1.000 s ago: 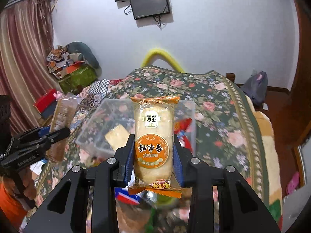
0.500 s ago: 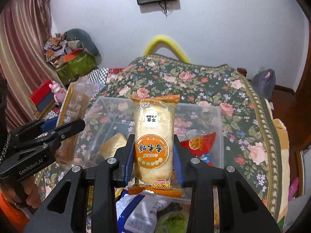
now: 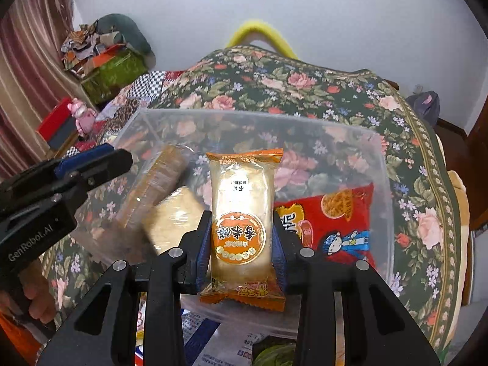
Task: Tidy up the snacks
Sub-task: 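Lower the wafer pack and bun into the clear box and release both, then grasp the green chip bag with the left tool while the right tool grasps the green-lidded cup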
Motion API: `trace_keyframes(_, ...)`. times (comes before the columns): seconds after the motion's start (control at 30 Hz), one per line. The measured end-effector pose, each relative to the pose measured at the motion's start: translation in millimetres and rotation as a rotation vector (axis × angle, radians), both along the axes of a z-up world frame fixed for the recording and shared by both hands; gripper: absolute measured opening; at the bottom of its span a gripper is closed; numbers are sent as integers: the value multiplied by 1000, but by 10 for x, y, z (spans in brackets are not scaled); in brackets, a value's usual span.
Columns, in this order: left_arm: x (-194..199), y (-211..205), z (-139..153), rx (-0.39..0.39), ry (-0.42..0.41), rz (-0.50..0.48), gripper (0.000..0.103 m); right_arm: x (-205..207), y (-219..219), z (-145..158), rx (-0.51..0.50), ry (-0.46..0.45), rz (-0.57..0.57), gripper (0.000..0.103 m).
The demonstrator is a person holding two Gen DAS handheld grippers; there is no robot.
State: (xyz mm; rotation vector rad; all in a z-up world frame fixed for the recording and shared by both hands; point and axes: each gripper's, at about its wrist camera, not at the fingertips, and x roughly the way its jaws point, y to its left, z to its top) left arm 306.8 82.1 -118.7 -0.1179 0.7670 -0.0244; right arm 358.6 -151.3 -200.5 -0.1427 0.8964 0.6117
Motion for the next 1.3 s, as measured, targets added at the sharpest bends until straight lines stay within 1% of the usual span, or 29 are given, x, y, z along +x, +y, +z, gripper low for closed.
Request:
trace_keyframes(0.07, -35, -6, 10, 1, 0, 1, 30, -2, 5, -5, -12, 0, 0, 36)
trace_keyframes(0.17, -129, -10, 40, 1, 1, -2, 30, -49, -22, 28, -10, -6, -3, 48)
trace_keyframes(0.27, -230, -29, 70, 11, 4, -14, 32, -137, -79, 115, 4, -35, -2, 51)
trace_keyframes(0.37, -367, -46, 108, 23, -2, -26, 38, -233, -160, 225, 20, -59, -3, 55)
trace_keyframes(0.43, -482, -43, 136, 17, -7, -30, 49, -308, -230, 302, 38, -76, -6, 58)
trace_keyframes(0.5, -569, -32, 150, 10, -13, -33, 54, -391, -313, 373, 55, -93, -8, 60)
trace_keyframes(0.6, -719, -38, 150, 21, -13, -42, 58, -499, -435, 435, 70, -112, -16, 63)
trace_keyframes(0.7, -855, -28, 95, 21, 4, -53, 63, -593, -565, 446, 75, -121, -27, 63)
trace_keyframes(0.73, -910, -20, 56, 20, 15, -54, 66, -625, -618, 438, 76, -123, -33, 63)
trace_keyframes(0.77, -952, -14, 20, 21, 25, -51, 67, -644, -650, 428, 76, -122, -38, 63)
trace_keyframes(0.87, -1071, 17, -103, 12, 56, -47, 67, -693, -788, 363, 74, -113, -53, 63)
trace_keyframes(1.03, -1250, 70, -318, 9, 100, -31, 67, -798, -963, 214, 44, -99, -73, 64)
trace_keyframes(1.2, -1402, 67, -498, -15, 135, -39, 68, -855, -1098, -12, 42, -40, -79, 64)
trace_keyframes(1.3, -1402, 8, -608, -19, 164, -54, 70, -865, -1114, -119, 36, -12, -64, 64)
